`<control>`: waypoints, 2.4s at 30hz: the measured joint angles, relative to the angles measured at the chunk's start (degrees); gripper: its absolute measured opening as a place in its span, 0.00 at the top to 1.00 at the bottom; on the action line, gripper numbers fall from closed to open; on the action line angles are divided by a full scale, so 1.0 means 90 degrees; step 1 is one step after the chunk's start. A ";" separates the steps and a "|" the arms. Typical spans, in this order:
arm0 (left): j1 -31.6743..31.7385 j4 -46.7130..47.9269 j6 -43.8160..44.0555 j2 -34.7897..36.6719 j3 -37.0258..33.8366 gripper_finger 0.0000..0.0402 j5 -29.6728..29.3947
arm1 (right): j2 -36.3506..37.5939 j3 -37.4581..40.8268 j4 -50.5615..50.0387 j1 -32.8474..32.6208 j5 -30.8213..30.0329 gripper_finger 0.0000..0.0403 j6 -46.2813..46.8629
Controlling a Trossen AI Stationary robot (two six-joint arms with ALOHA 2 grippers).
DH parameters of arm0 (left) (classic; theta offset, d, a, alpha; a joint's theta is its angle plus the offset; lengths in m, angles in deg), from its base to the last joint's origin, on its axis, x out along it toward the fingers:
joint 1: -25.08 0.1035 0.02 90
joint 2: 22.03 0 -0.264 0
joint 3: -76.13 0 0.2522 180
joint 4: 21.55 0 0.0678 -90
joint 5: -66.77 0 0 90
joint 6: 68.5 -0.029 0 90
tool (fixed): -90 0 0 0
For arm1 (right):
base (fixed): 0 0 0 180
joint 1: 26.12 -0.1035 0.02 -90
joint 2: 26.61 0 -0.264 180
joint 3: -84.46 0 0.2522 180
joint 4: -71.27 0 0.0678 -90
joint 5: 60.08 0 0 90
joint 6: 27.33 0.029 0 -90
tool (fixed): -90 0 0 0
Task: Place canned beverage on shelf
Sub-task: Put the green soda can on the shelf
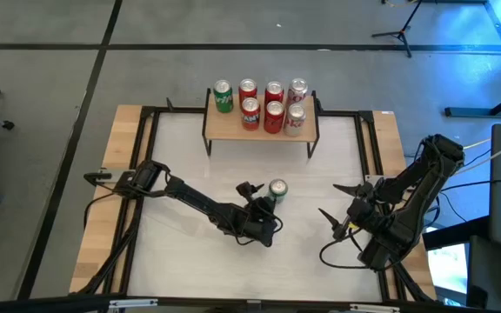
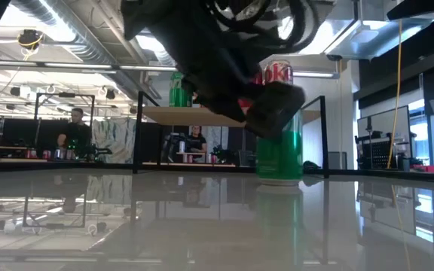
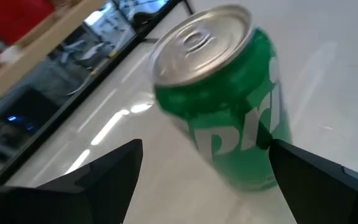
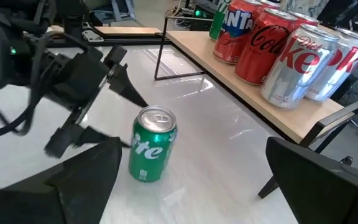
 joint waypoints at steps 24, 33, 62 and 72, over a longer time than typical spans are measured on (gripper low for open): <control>-0.0343 -0.3358 0.1343 0.0012 -0.1854 0.16 0.0502 | 0.0000 0.0000 0.0271 0.0001 0.0158 0.01 -0.0314; -0.0319 -0.5958 -0.0250 0.0012 -0.2314 0.16 0.0514 | 0.0000 0.0000 0.0269 0.0001 0.0049 0.01 -0.0331; 0.0941 -0.6598 -0.0827 0.0010 -0.2290 0.16 0.1494 | -0.0002 0.0000 0.0269 0.0001 -0.0106 0.01 -0.0409; 0.1261 -0.6578 -0.0962 0.0010 -0.2290 0.16 0.2059 | -0.0001 0.0000 0.0267 0.0001 -0.0153 0.01 -0.0411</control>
